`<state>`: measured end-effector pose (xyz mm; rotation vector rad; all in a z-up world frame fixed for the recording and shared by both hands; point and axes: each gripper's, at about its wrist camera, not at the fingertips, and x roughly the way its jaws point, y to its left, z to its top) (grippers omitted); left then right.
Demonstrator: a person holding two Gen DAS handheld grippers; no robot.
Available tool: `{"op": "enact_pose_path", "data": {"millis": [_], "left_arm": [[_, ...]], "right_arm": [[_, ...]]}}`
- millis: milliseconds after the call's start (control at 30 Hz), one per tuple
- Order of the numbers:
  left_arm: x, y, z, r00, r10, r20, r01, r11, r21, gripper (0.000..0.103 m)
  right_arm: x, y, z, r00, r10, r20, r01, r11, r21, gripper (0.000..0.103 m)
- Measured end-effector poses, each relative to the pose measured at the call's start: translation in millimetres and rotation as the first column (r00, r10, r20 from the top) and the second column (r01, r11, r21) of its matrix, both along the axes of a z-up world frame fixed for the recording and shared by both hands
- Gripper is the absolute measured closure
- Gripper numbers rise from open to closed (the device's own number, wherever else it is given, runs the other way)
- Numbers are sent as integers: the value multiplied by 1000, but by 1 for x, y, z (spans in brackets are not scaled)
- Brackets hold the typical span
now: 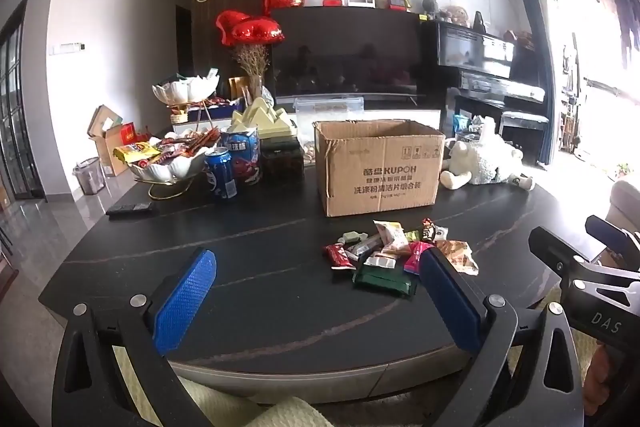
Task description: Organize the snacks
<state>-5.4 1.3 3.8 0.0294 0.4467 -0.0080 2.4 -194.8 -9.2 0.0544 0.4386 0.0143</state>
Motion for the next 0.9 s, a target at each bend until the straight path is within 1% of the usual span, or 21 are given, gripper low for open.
{"op": "enact_pose_path", "data": {"millis": [600, 900], "left_arm": [[-8, 0, 8, 998, 2, 58, -3, 1000, 12, 0], [-13, 0, 10, 996, 6, 85, -7, 1000, 14, 0]], "right_arm": [[-3, 1, 4, 1000, -2, 11, 2, 1000, 1, 0], [-5, 2, 11, 1000, 2, 23, -2, 1000, -1, 0]]}}
